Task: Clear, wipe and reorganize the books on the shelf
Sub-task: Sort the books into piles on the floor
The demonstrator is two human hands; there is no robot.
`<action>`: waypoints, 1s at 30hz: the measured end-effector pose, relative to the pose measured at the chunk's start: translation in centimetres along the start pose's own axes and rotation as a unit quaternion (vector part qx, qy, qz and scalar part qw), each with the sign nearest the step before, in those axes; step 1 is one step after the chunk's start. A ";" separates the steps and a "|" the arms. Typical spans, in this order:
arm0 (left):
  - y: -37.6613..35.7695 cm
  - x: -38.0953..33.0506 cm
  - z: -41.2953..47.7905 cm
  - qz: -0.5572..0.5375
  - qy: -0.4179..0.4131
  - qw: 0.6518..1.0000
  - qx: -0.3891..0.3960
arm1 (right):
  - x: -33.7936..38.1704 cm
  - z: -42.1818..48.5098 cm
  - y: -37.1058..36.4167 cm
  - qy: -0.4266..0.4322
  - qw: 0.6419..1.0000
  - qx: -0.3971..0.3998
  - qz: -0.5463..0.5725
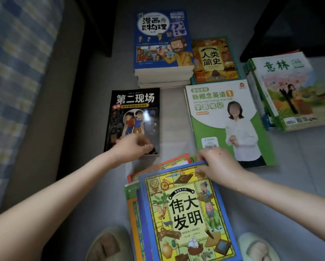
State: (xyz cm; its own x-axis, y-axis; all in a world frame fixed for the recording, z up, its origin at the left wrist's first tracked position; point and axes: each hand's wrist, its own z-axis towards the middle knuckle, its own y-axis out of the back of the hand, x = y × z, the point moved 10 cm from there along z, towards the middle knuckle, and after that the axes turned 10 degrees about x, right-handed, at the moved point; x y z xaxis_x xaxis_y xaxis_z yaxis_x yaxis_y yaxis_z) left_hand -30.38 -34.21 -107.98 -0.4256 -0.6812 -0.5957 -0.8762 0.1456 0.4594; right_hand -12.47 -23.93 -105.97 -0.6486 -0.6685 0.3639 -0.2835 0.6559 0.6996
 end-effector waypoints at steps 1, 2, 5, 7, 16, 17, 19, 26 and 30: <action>-0.3 -0.2 -0.1 0.004 -0.004 1.000 0.017 | -0.4 -0.1 1.1 -0.003 1.000 -0.011 0.019; -0.6 -0.4 -0.2 0.005 -0.009 0.999 0.032 | -1.0 -0.1 2.0 -0.005 0.999 -0.021 0.050; -0.8 -1.7 -0.8 -0.089 -0.024 0.994 0.053 | -2.9 -0.3 6.6 0.005 0.983 -0.097 0.153; -1.1 -2.6 -1.1 -0.156 -0.033 0.984 0.080 | -3.7 -0.5 8.9 0.024 0.958 -0.122 0.258; 6.8 -0.7 -2.7 -0.223 -0.031 0.949 -0.220 | -5.9 -0.8 2.9 -0.108 0.917 -0.071 0.378; 8.6 0.0 -3.2 -0.201 -0.026 0.946 -0.253 | -6.0 -1.2 0.5 -0.142 0.958 -0.007 0.248; 10.9 0.9 -3.5 -0.192 -0.026 0.944 -0.268 | -5.2 -3.0 -5.3 -0.163 0.977 0.112 0.086; 10.5 2.5 -2.2 -0.313 -0.009 0.910 -0.270 | -5.4 -4.3 -6.2 -0.130 0.966 0.048 0.218; 8.6 4.9 -0.9 -0.412 0.028 0.880 -0.236 | -6.2 -6.0 0.2 -0.063 0.905 0.056 0.418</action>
State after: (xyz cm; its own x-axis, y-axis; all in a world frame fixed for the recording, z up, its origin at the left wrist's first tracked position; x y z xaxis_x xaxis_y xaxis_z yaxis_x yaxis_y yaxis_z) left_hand -39.80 -36.93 -106.33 0.3330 -0.4525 -0.8273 -0.6850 -0.7190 0.1175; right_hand -4.30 -21.77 -104.34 -0.7425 0.1180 0.6594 0.2778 0.9499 0.1429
